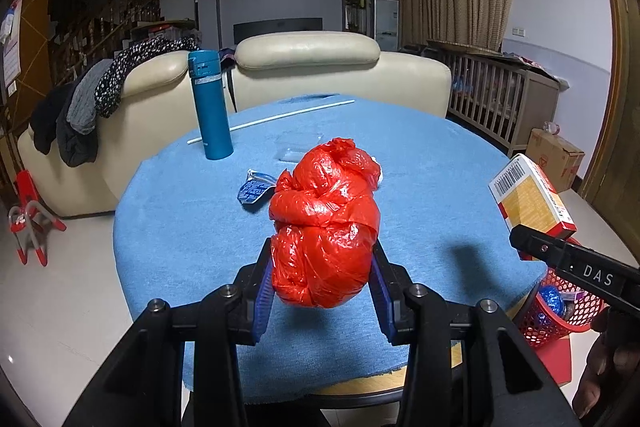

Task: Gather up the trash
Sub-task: 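Carry the medicine box and red bag toward the red basket with both tools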

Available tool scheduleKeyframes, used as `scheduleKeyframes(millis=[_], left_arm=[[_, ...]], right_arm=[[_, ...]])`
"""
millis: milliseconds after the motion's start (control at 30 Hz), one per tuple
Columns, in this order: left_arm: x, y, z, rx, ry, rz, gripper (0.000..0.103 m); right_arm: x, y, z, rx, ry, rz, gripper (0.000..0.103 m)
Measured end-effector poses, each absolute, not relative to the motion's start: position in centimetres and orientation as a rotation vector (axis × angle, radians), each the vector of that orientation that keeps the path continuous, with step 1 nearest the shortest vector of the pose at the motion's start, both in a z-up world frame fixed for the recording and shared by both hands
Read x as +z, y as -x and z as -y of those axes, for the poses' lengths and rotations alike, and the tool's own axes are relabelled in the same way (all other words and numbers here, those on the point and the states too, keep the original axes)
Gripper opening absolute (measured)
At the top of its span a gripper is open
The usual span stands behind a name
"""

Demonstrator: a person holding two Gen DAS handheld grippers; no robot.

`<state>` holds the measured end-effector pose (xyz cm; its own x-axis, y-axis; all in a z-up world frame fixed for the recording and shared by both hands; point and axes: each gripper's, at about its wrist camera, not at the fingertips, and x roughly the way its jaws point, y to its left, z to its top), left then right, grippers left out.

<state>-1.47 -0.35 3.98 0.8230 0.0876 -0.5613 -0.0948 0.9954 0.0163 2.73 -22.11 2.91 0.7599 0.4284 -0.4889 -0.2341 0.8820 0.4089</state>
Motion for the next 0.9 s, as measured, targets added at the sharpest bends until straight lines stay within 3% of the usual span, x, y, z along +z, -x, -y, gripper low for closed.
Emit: scheduleKeyframes(millis=[900], left_arm=[[2.7,1.2,0.8,0.07,-0.008,-0.621,0.044]], right_arm=[[1.3,-2.9,22.9,0.326,-0.351,-0.632,0.05]])
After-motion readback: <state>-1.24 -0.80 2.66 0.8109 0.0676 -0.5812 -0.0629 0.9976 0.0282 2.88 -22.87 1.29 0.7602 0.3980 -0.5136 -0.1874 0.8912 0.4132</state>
